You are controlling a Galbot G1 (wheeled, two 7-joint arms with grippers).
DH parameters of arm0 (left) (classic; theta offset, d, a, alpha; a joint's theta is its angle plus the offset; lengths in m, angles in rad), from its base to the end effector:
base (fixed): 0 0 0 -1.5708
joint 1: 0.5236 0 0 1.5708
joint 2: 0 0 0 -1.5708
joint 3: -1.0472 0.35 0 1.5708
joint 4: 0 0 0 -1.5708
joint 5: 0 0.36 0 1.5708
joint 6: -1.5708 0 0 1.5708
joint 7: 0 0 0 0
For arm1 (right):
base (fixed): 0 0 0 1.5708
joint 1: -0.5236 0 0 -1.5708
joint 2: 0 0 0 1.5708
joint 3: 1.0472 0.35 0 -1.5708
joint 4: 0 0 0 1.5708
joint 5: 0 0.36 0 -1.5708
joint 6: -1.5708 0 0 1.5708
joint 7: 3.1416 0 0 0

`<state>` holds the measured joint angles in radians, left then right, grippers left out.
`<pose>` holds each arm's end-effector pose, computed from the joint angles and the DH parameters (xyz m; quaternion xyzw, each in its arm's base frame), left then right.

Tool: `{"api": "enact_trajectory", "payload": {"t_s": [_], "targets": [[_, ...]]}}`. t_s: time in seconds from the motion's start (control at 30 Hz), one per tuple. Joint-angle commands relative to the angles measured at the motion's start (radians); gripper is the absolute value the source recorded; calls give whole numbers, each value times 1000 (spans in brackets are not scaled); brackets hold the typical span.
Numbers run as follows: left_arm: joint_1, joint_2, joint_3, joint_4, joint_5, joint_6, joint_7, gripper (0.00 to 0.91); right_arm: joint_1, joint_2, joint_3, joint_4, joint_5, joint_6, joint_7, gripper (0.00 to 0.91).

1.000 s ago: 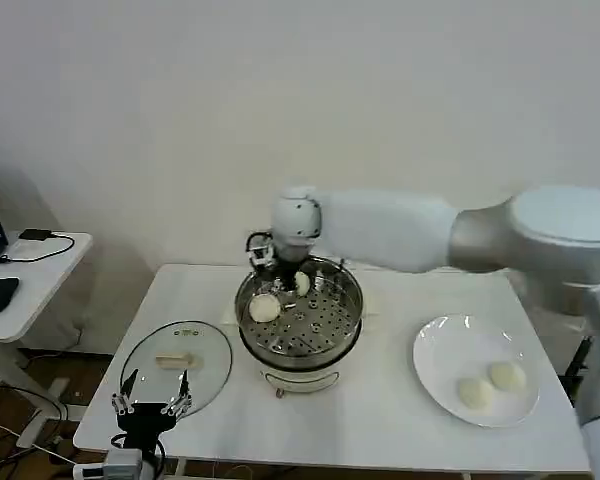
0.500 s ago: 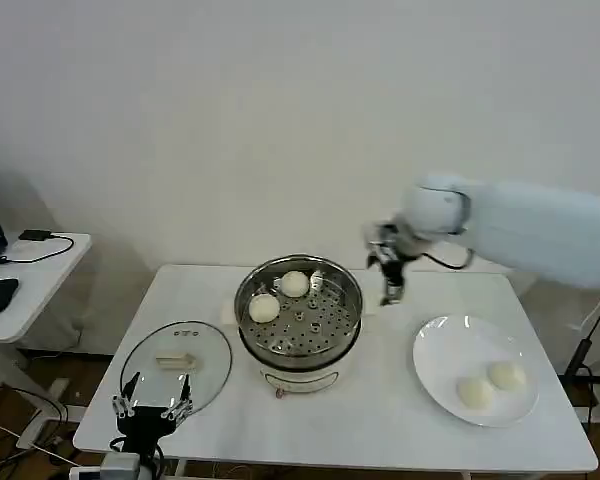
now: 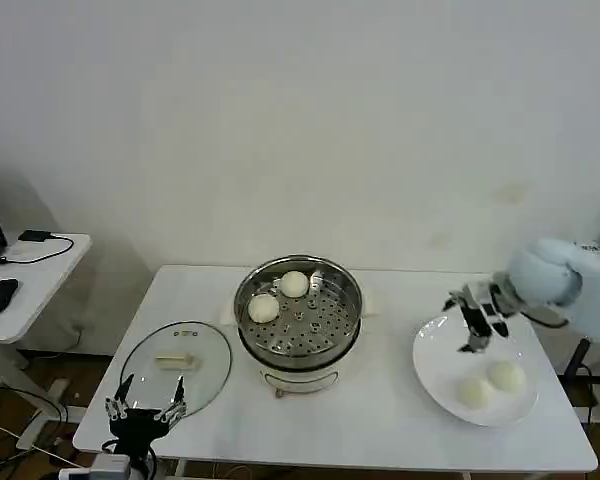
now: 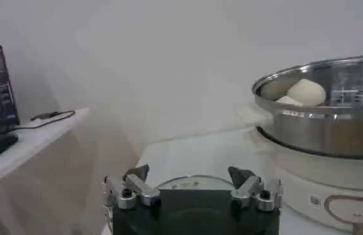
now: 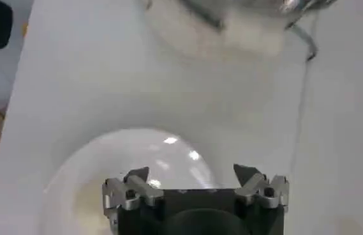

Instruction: Take steamed baozi put them in steamer then cover it.

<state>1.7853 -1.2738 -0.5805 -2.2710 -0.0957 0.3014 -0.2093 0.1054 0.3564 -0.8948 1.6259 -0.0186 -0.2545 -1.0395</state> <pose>0.1305 0.0495 -0.2650 0.0404 -0.9807 -0.1097 0.1565 0.4317 -0.1855 -0.1321 0.4827 -0.5516 0.5688 0.3731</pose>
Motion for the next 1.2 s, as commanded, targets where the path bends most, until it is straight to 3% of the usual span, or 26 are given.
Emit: {"api": "enact_trajectory", "payload": {"t_s": [0.03,0.27,0.9,1.2], "targets": [[7,1,-6,1,-20,0,0,907,-466,-114,374,-2,-150,65,-40,907],[18,-13,1,1,0,-1,1,907,-435,-47,339,-37,-106,38,-46,907],[12,-27,13,-1,15,2,1,907,-442,49,303,-141,-135,22,-32,907],[12,-28,13,-2,15,2,1,907,-446,66,295,-149,-129,10,-30,786]]}}
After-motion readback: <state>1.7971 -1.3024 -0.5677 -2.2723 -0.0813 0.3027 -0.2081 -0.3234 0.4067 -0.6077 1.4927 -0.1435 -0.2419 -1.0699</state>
